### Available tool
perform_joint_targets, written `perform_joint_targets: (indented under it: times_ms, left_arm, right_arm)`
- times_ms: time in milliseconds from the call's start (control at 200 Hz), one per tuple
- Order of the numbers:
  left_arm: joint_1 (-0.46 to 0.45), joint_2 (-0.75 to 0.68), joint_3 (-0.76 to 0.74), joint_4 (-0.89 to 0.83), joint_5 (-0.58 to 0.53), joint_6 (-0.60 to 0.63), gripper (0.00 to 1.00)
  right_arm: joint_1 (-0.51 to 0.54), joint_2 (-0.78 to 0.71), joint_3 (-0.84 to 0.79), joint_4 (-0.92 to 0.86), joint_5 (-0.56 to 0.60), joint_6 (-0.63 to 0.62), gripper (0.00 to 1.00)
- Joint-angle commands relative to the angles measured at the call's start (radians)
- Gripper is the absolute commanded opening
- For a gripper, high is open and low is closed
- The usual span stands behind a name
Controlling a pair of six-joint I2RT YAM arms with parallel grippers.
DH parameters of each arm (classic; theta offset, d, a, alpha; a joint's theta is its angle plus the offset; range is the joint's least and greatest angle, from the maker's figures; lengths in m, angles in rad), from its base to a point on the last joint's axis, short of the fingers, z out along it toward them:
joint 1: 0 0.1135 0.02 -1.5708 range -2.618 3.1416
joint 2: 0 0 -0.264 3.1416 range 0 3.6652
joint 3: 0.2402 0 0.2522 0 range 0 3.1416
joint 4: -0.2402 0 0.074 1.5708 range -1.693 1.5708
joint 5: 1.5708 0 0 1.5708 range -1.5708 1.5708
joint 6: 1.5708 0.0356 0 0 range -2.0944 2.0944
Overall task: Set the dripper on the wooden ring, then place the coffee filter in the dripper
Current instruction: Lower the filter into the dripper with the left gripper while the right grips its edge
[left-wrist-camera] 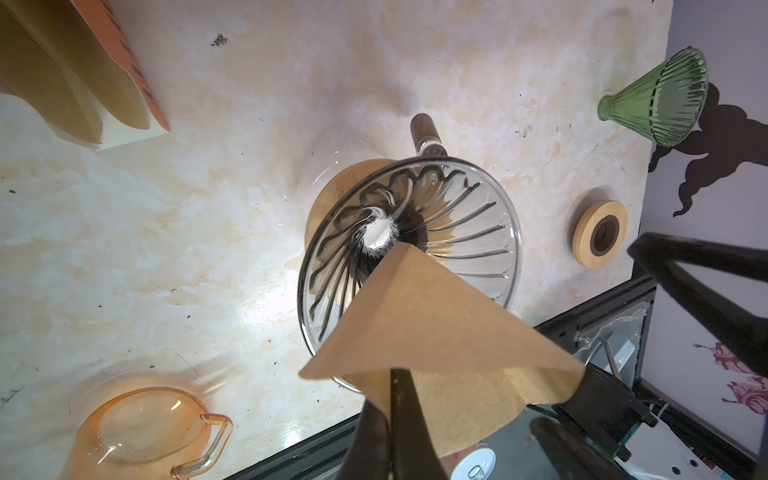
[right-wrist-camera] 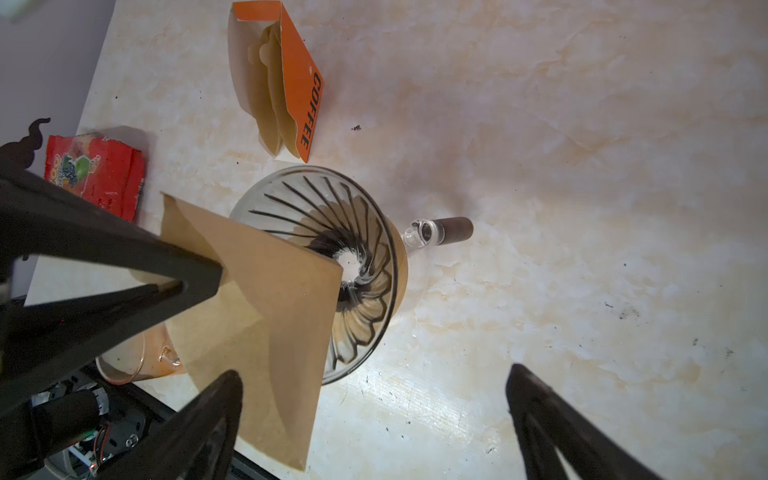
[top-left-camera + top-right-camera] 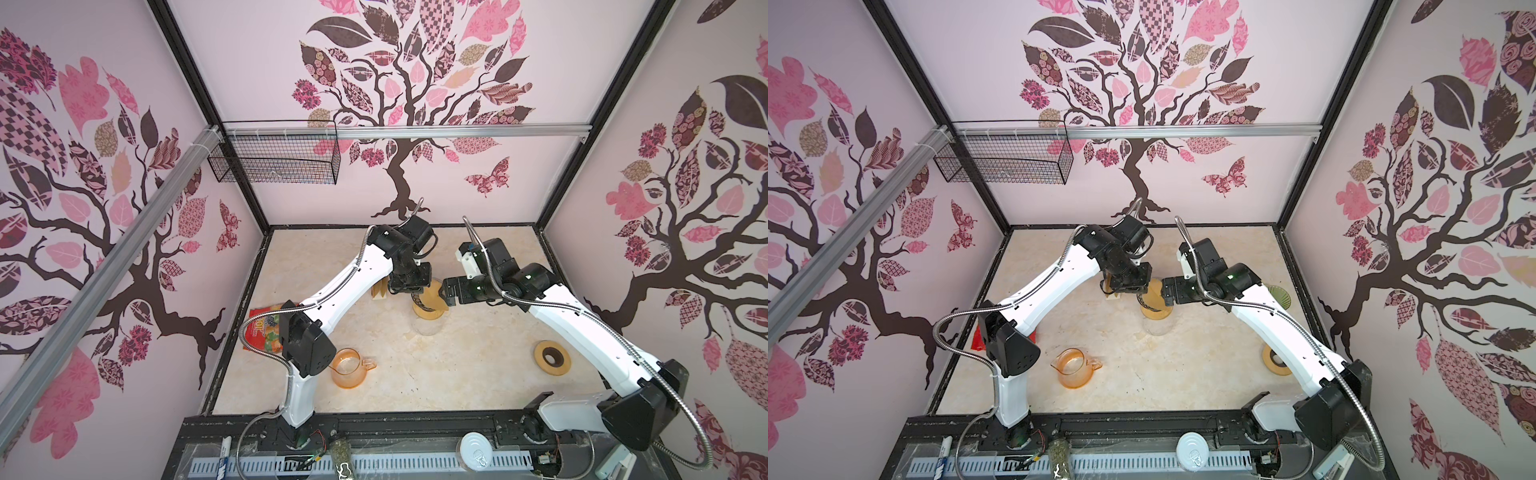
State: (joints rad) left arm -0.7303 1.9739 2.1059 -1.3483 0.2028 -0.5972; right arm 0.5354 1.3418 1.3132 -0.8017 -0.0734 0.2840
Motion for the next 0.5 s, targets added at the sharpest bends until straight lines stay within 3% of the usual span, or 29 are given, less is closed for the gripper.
perform_joint_targets:
  times_ms: [0, 195, 495]
  left_arm:
    - [-0.003, 0.008, 0.041, -0.018, -0.016, 0.025, 0.05]
    - [-0.002, 0.013, 0.033, -0.020, -0.030, 0.038, 0.10]
    - [-0.003, 0.005, 0.020, -0.022, -0.049, 0.060, 0.29]
  right_arm:
    - [0.002, 0.045, 0.042, 0.010, 0.048, -0.025, 1.00]
    - [0.002, 0.082, 0.052, 0.021, 0.088, -0.025, 1.00]
    - [0.002, 0.103, 0.050, 0.032, 0.095, -0.016, 1.00]
